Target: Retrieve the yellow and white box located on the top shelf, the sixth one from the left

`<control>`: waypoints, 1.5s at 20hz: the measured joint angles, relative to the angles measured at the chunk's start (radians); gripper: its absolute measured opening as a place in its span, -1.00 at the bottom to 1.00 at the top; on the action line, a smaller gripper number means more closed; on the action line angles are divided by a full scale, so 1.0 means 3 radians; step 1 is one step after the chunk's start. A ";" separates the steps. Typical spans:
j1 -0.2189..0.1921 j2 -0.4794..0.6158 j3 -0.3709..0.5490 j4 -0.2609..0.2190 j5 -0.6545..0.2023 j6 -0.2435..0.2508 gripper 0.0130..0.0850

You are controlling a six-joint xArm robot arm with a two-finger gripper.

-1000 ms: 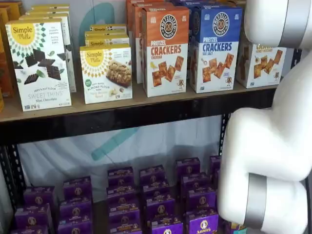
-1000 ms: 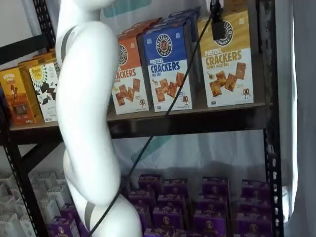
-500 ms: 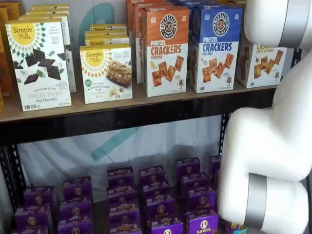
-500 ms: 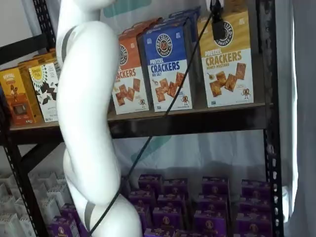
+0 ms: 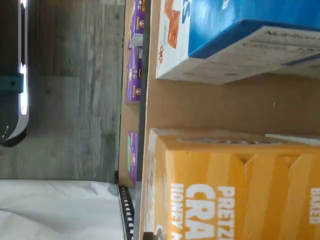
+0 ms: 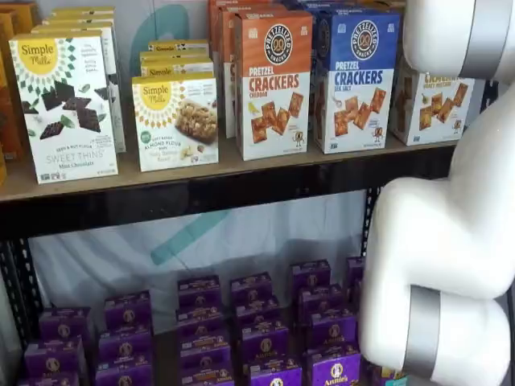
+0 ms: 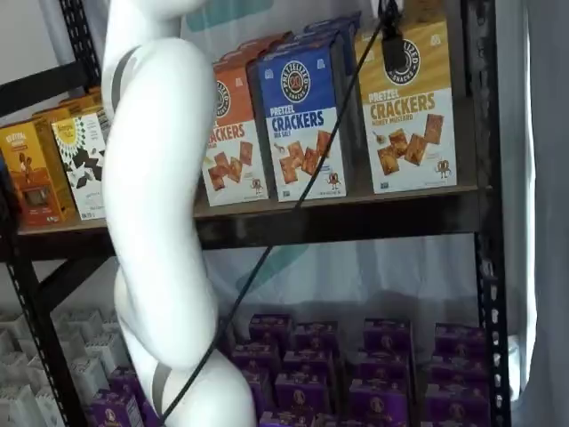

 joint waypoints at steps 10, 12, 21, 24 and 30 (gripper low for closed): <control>-0.0022 -0.0012 0.0003 0.0030 0.0032 -0.0009 0.33; -0.0015 -0.0017 0.0010 0.0010 0.0040 -0.0008 0.33; -0.0066 -0.0074 0.0014 0.0092 0.0117 -0.0023 0.33; -0.0106 -0.0180 0.0111 0.0123 0.0047 -0.0061 0.33; -0.0260 -0.0373 0.0170 0.0166 0.0172 -0.0187 0.33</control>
